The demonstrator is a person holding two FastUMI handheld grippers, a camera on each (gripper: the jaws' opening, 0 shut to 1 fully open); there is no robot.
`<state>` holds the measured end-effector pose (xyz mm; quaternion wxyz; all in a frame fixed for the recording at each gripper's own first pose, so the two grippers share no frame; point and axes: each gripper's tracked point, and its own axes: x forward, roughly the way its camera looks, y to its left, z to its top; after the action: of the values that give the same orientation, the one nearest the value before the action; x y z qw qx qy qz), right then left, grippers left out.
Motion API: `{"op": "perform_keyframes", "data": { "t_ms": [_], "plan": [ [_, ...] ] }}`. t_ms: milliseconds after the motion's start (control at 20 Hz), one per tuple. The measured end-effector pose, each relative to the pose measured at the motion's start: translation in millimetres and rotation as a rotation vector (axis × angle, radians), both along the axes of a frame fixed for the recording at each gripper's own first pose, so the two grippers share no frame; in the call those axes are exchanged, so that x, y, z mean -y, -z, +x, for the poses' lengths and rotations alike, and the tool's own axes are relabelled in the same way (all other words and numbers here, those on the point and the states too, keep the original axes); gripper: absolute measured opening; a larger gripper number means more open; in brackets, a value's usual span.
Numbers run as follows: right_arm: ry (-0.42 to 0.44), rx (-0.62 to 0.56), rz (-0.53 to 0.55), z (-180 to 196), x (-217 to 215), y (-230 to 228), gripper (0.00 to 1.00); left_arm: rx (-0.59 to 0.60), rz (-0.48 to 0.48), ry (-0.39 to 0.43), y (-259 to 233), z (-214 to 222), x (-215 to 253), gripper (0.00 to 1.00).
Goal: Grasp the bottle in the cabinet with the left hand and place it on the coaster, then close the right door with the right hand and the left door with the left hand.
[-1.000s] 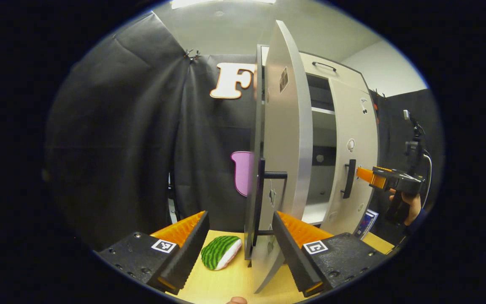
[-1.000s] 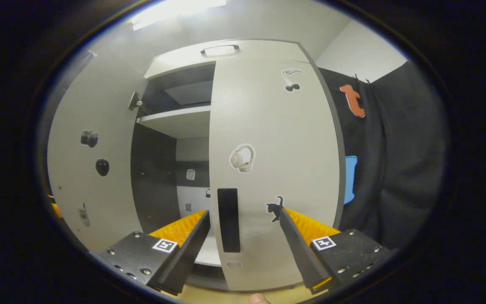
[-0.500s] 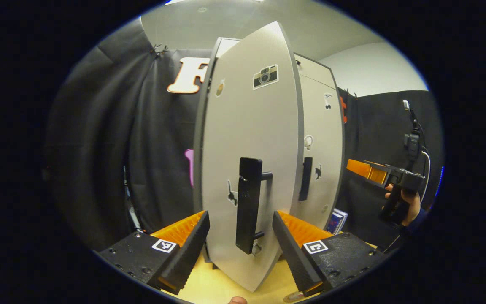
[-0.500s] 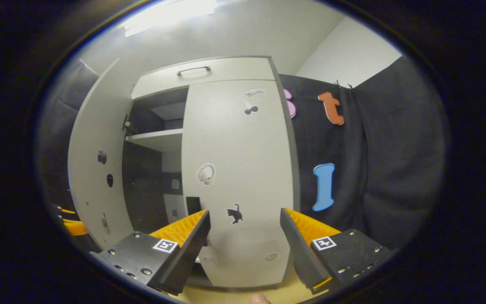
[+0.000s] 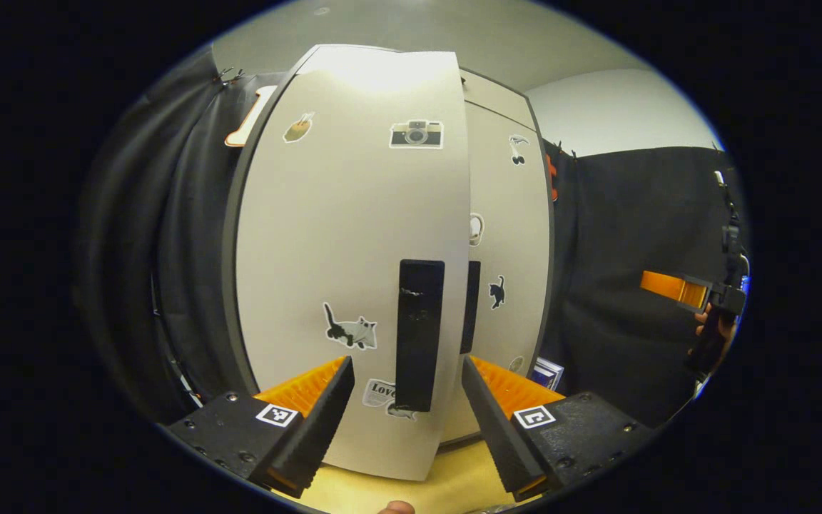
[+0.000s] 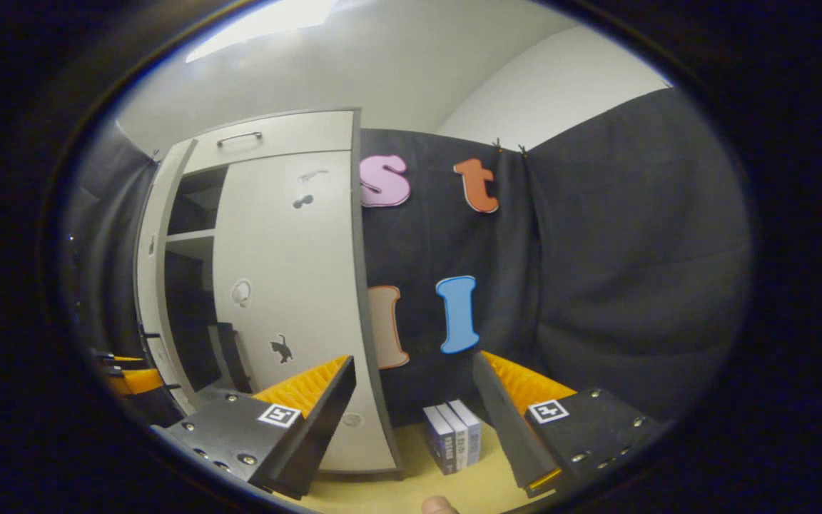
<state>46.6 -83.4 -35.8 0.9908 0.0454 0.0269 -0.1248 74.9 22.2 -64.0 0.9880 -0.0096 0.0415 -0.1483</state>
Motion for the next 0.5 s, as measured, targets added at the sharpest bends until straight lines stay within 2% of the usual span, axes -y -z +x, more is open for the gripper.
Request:
{"op": "perform_keyframes", "data": {
  "t_ms": [250,500],
  "plan": [
    [0.067,-0.024,0.019,-24.8,36.9,8.4,1.0,-0.008,-0.01,-0.043,4.1,24.6,-0.2,0.94],
    [0.103,-0.048,0.022,-37.9,50.3,16.3,0.97,-0.032,-0.044,-0.07,11.0,42.2,-5.6,0.94]
  ]
}}
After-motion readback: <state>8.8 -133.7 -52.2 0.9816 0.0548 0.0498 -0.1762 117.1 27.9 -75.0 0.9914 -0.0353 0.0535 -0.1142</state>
